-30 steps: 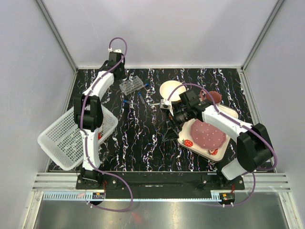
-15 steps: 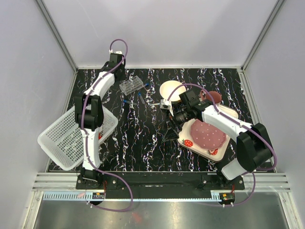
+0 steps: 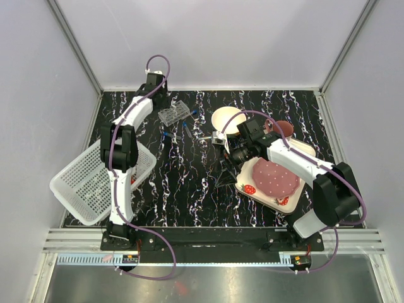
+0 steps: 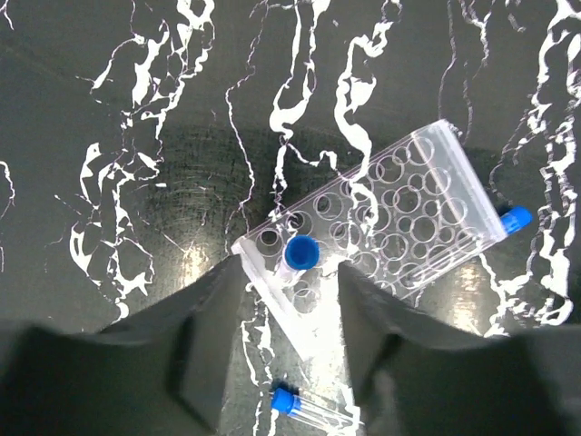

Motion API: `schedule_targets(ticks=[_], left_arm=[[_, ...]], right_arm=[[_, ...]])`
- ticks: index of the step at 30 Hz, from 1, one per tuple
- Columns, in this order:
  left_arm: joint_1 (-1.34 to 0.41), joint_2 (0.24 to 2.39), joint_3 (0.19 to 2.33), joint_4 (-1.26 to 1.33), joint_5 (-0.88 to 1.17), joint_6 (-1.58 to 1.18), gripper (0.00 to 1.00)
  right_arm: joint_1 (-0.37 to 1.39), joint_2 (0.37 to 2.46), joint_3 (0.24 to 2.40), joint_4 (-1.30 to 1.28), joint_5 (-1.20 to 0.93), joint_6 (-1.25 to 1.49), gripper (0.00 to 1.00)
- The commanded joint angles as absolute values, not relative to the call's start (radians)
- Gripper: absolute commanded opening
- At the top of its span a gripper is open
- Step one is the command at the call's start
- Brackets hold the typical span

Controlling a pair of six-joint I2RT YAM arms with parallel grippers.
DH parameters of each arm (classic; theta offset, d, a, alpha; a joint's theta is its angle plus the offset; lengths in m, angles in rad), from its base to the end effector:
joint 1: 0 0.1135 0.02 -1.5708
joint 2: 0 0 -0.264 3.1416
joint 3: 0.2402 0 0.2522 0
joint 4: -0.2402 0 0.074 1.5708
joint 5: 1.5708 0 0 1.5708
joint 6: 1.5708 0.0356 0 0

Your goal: Organize the chemistry lab equipment

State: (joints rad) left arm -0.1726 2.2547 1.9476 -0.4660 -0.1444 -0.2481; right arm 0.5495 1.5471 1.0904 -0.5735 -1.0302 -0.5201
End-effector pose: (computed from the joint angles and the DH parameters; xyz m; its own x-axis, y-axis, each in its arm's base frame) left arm 0.5098 -0.0837 0.2250 -0.6837 -0.1275 -0.7185 -0.1025 0.9916 -0.0784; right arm 0.2464 0.1867 0.2441 -0.3139 -0.4922 -0.8119 -0.9232 -0.0416 0.3822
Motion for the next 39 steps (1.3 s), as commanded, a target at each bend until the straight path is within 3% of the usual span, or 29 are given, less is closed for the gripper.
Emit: schedule_targets(ticks=[1,6,7,11,19,24,31,39], left_arm=[[-0.166,2.192,1.907,-0.425,-0.187,-0.256,0.57],[-0.164,2.053,1.826,-0.413,-0.213,-0.256,0.78],[-0.163,2.025,1.807,-0.407,-0.218,-0.256,0.86],[-0.147,1.86,1.665,-0.376,-0.207,-0.267,0.99],[-0.054,1.473,1.385,-0.348,-0.045,-0.307,0.99],[0.04,1.237,1.195,-0.359,0.269,-0.348,0.99],[0.071,1.003,0.953,-0.4,0.494,-0.354,0.99],[0.071,0.789,0.816,-0.529,0.5,-0.284,0.99]], right_arm=[[0.543,1.548,1.132,-0.572,-1.015,-0.54,0.91],[0.538,1.545,1.131,-0.575,-0.999,-0.546,0.91],[0.537,1.542,1.131,-0.58,-0.991,-0.554,0.91],[0.528,1.525,1.126,-0.592,-0.945,-0.578,0.91],[0.511,1.491,1.135,-0.62,-0.81,-0.603,0.96],[0.512,1.52,1.25,-0.764,-0.747,-0.658,1.0],[0.515,1.744,1.621,-1.113,-0.576,-0.83,1.0],[0.534,2.019,2.066,-1.285,-0.44,-0.85,1.0]])
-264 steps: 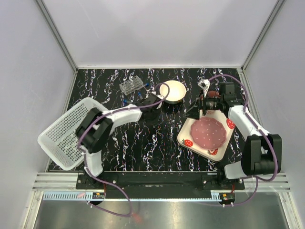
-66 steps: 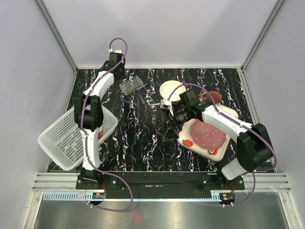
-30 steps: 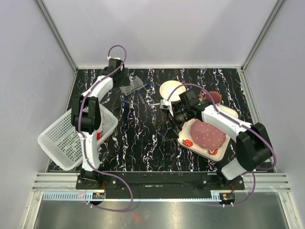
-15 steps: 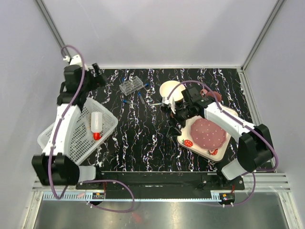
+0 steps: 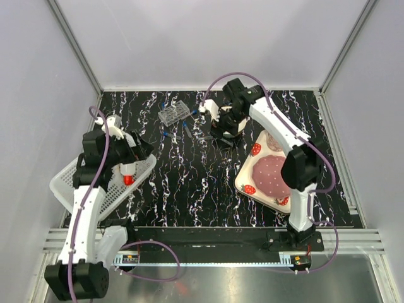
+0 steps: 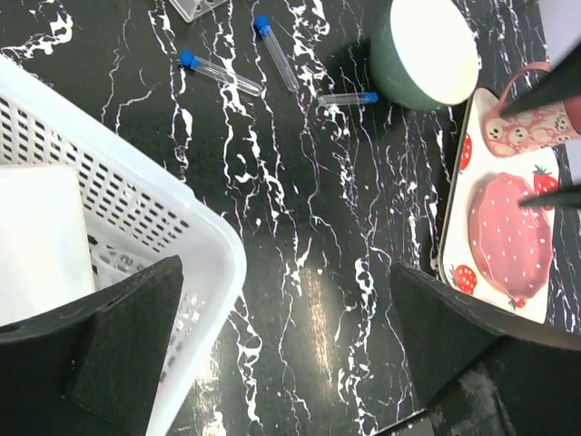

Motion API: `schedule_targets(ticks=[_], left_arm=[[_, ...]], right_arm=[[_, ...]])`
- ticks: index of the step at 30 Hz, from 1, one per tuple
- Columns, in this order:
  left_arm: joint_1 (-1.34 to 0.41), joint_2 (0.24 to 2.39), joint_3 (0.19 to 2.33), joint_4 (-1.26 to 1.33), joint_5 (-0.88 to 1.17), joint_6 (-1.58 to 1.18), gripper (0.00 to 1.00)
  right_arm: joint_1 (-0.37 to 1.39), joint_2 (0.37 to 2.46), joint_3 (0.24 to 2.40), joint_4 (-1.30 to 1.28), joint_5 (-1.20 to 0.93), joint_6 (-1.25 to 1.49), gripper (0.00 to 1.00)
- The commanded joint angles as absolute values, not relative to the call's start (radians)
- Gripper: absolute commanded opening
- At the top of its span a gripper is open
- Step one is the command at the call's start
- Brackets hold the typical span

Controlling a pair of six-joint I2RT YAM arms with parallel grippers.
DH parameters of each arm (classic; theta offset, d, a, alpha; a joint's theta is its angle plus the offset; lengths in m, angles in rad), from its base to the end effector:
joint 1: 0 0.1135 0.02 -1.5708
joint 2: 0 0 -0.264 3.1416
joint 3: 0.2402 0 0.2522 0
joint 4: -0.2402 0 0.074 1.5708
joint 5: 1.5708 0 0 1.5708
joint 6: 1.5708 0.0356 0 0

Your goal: Organize the chemistry lab equipment

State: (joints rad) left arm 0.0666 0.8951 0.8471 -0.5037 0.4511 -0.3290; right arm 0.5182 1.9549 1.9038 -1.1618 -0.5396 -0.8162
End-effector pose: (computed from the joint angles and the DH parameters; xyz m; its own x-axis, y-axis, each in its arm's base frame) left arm 0.1934 -0.0027 0.3121 -0.5953 -0.3311 -0.7321 0.1249 0.8619 -0.4914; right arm 0.3413 0.2156 0.3078 -0.1339 -0.7958 -0.5906 -0.9910 0.1115 0.0744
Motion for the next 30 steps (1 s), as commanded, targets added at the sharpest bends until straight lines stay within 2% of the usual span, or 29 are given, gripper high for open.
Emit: schedule_targets(ticks=[1,7,15,18,21,24,30], left_arm=[[0.071,0.772,0.805,-0.534,0.502,-0.281,0.99],[0.071,0.667,0.726,-0.519,0.497,-0.295,0.99],[0.071,0.632,0.715,-0.503,0.515,-0.295,0.99],[0.071,0.637,0.716,-0.5,0.519,-0.293,0.99],[0.069,0.634,0.718,-0.509,0.489,-0.295,0.99],[0.071,0.623,0.715,-0.509,0.477,-0.298,0.99],[0.069,0.612,0.713,-0.511,0.465,-0.299,0.99]], right_arm=[[0.538,2.051,2.116,-1.287,-0.425,-0.851,1.0],[0.613,2.18,2.219,-1.25,-0.194,-0.894,1.0],[0.64,2.449,2.549,-1.298,-0.13,-1.034,1.0],[0.652,2.538,2.611,-1.286,-0.074,-1.072,1.0],[0.655,2.585,2.614,-1.224,-0.04,-1.086,0.99],[0.653,2.612,2.611,-1.171,-0.025,-1.089,0.94],[0.653,2.666,2.626,-1.117,-0.041,-1.112,0.9]])
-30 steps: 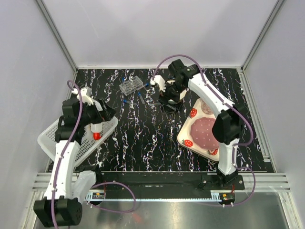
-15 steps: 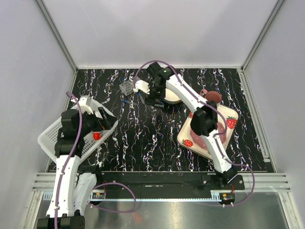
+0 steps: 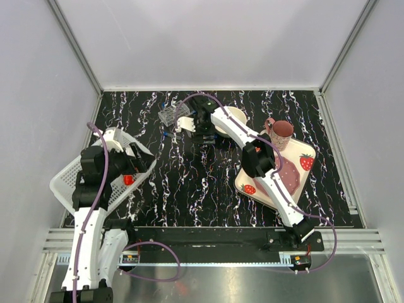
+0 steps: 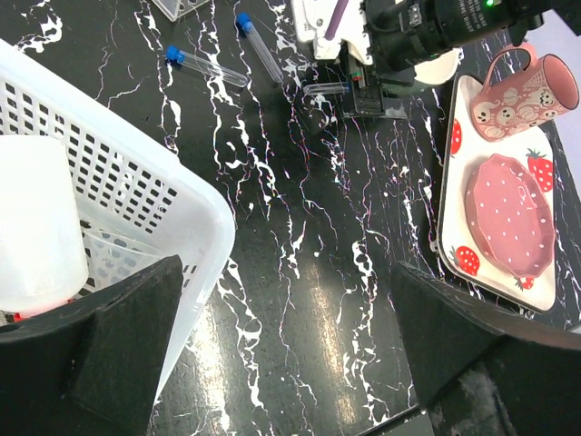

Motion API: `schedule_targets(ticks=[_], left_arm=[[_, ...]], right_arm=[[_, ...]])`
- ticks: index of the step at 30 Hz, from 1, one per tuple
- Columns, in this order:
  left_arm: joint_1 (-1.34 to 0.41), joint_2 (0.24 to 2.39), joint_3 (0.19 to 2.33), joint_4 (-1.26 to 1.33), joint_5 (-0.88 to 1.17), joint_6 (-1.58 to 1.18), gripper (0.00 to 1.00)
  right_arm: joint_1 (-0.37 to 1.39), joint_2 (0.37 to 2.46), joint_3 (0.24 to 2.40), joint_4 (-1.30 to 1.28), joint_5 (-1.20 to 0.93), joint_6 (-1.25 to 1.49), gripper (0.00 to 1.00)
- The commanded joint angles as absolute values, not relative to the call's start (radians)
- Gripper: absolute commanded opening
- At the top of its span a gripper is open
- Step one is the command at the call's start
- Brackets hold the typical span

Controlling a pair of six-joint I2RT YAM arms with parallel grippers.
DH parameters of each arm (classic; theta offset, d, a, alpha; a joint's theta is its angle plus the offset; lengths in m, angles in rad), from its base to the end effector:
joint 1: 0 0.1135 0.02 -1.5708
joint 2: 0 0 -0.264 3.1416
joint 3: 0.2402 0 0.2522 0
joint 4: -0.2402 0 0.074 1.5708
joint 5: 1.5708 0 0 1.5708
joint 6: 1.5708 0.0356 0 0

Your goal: Organize the chemistry lab equipment

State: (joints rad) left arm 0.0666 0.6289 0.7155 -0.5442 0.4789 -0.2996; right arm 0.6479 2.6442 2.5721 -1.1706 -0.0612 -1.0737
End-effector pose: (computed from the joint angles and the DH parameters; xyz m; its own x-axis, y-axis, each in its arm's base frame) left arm 0.1409 -0.0070 0.3031 -0.5255 -0.2976 -0.7971 0.2076 0.8637 -0.4593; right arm 0.4260 0.3252 0.1780 0.1833 -0.9615 -0.2046 -0.9582 -0.1283 -0.2556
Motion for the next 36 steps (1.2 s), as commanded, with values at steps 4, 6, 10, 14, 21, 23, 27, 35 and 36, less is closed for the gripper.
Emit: schedule_targets(ticks=[4,6,10,14,21,23,27,35,36], left_arm=[[0.071,0.615,0.716,-0.514,0.448,-0.298,0.99],[0.069,0.618,0.716,-0.515,0.443,-0.298,0.99],[0.071,0.626,0.721,-0.515,0.448,-0.293,0.99],[0.071,0.62,0.718,-0.517,0.451,-0.296,0.99],[0.071,0.603,0.712,-0.506,0.485,-0.298,0.99],[0.071,0.607,0.709,-0.502,0.498,-0.301,0.99],[0.071,0.614,0.703,-0.48,0.54,-0.336,0.99],[0.06,0.494,0.467,-0.103,0.759,-0.882,0.99],[0.051,0.468,0.401,-0.009,0.755,-0.935,0.99]], right_arm=[[0.653,2.697,2.635,-1.12,-0.063,-1.13,0.82],[0.653,2.703,2.634,-1.13,-0.077,-1.134,0.74],[0.653,2.704,2.626,-1.173,-0.132,-1.132,0.56],[0.653,2.711,2.625,-1.212,-0.163,-1.112,0.35],[0.658,2.657,2.57,-1.282,-0.302,-0.967,0.21],[0.657,2.62,2.531,-1.275,-0.328,-0.877,0.17],[0.658,2.547,2.462,-1.264,-0.428,-0.724,0.16],[0.644,2.275,2.19,-1.099,-0.682,-0.369,0.15],[0.644,2.248,2.159,-1.074,-0.742,-0.338,0.15]])
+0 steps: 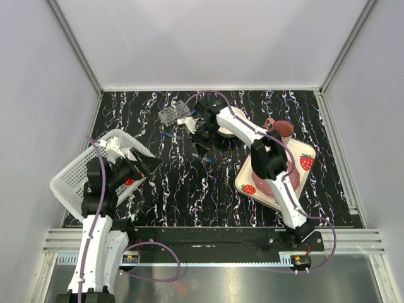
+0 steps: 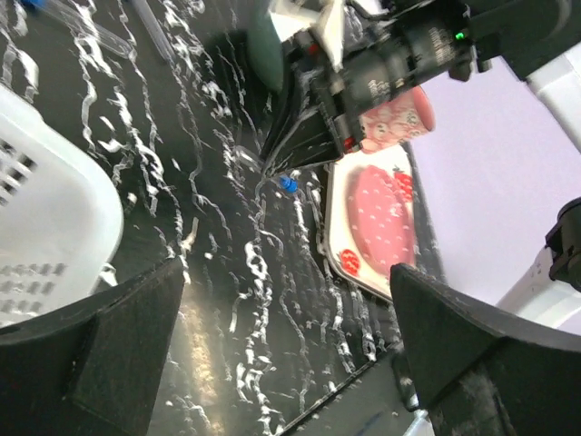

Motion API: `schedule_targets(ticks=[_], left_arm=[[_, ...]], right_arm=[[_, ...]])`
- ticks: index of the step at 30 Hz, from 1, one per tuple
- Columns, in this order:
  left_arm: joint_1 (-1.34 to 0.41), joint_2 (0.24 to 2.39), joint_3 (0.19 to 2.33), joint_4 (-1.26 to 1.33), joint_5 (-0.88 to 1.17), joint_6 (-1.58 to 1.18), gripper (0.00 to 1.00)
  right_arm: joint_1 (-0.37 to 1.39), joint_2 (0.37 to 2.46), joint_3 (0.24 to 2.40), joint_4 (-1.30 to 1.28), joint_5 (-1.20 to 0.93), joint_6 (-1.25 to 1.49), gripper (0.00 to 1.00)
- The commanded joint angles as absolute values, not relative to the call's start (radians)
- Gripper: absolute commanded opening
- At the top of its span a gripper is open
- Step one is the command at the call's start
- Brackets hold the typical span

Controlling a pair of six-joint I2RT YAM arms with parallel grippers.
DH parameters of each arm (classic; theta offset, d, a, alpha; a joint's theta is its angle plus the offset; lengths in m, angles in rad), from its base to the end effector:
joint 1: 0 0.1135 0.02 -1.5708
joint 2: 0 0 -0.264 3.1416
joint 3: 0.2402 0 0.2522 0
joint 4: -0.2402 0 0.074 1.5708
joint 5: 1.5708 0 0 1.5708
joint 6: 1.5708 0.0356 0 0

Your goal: Organize the chemistry lab equipment

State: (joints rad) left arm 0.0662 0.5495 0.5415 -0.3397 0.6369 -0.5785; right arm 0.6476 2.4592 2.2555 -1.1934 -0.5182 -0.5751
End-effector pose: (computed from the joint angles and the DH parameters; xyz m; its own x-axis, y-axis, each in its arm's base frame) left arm 0.1379 -0.0121 0.2744 -0.5606 -0.4777 -0.6764 0.2367 0.6903 -0.6837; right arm 0.3842 0.3127 0.1858 -0.3370 -0.8474 -0.4104 -0.9243 0.2149 0.3154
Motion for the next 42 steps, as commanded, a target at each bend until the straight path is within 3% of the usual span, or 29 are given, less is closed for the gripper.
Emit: schedule_targets(ticks=[1,10,17,20,25,38,42], left_arm=[[0.042,0.415,0.376,0.003,0.72,-0.977,0.99],[-0.158,0.32,0.301,0.1,0.385,-1.12,0.99],[-0.467,0.534,0.337,0.244,0.178,-1.15,0.95],[-0.593,0.652,0.374,0.272,0.083,-1.149,0.96],[-0.696,0.802,0.439,0.241,-0.036,-1.134,0.85],[-0.723,0.945,0.515,0.27,-0.061,-1.138,0.7],[-0.723,0.968,0.526,0.275,-0.054,-1.143,0.47]], right_arm=[[0.637,2.225,2.126,-1.051,-0.77,-0.309,0.16],[0.592,1.951,1.703,-0.579,-1.069,0.184,0.15],[0.565,1.803,1.341,0.056,-1.15,0.757,0.12],[0.551,1.792,1.283,0.176,-1.149,0.87,0.12],[0.543,1.801,1.241,0.294,-1.157,0.975,0.12],[0.543,1.789,1.209,0.311,-1.132,0.965,0.11],[0.543,1.784,1.203,0.296,-1.123,0.943,0.11]])
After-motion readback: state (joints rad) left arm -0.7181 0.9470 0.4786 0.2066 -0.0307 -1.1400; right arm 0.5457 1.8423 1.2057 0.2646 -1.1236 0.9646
